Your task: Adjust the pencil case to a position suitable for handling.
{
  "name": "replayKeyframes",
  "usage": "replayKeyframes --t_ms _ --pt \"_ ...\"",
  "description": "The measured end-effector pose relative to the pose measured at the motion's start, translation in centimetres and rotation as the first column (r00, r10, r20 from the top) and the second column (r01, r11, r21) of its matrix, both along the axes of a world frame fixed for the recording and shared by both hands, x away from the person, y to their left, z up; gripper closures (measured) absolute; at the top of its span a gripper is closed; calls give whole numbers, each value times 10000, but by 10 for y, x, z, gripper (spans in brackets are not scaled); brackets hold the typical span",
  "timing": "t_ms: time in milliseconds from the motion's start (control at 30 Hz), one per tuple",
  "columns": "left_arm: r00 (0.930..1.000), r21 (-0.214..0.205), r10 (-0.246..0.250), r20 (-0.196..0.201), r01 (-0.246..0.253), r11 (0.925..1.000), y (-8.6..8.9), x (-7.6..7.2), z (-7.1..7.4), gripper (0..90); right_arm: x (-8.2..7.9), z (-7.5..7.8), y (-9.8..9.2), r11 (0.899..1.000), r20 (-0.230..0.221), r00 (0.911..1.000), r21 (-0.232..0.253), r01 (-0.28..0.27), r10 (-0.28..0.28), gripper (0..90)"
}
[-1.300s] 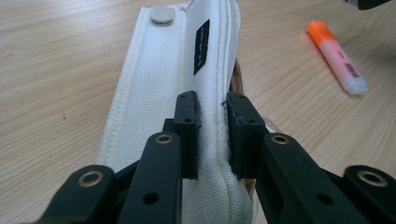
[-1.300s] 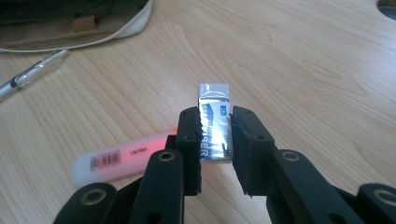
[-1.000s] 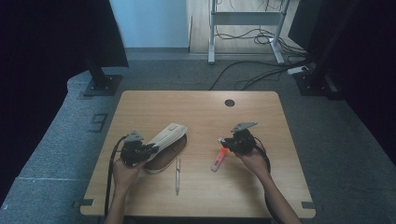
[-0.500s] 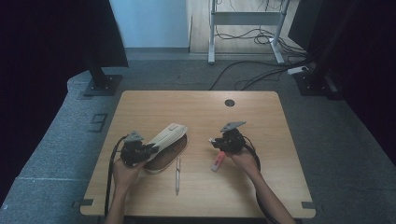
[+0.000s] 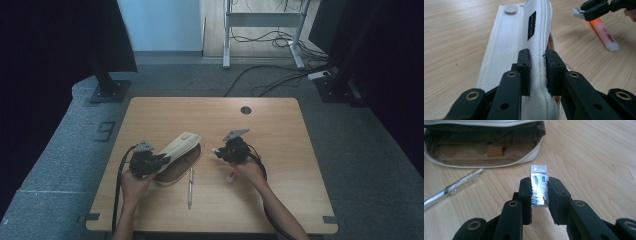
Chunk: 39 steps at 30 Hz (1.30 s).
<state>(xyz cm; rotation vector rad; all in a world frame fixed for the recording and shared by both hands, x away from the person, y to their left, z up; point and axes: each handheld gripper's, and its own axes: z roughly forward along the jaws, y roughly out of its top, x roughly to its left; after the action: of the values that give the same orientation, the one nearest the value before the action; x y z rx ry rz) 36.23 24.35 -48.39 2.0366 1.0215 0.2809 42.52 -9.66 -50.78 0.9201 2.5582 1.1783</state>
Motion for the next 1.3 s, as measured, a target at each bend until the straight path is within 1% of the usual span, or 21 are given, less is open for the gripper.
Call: replayKeyframes --t_ms 367,500,633,1100,1300 --pt "10000 -4 -58 7 58 10000 -1 0 0 756 6 -3 20 9999 82 9998 27 -160 160 719" --pt "10000 -25 -51 6 51 10000 -1 0 0 756 7 -4 25 9998 96 9997 20 -217 216 719" --pt "10000 -34 -52 4 52 10000 -1 0 0 755 8 -5 33 9996 109 9995 -23 -297 297 719" --pt "10000 -39 -79 -4 79 10000 -2 0 0 754 14 -8 52 9989 97 9989 -71 -457 458 720" --pt "10000 -62 -92 -14 92 9999 -2 0 0 754 18 -11 61 9986 93 9987 -177 -508 509 719"
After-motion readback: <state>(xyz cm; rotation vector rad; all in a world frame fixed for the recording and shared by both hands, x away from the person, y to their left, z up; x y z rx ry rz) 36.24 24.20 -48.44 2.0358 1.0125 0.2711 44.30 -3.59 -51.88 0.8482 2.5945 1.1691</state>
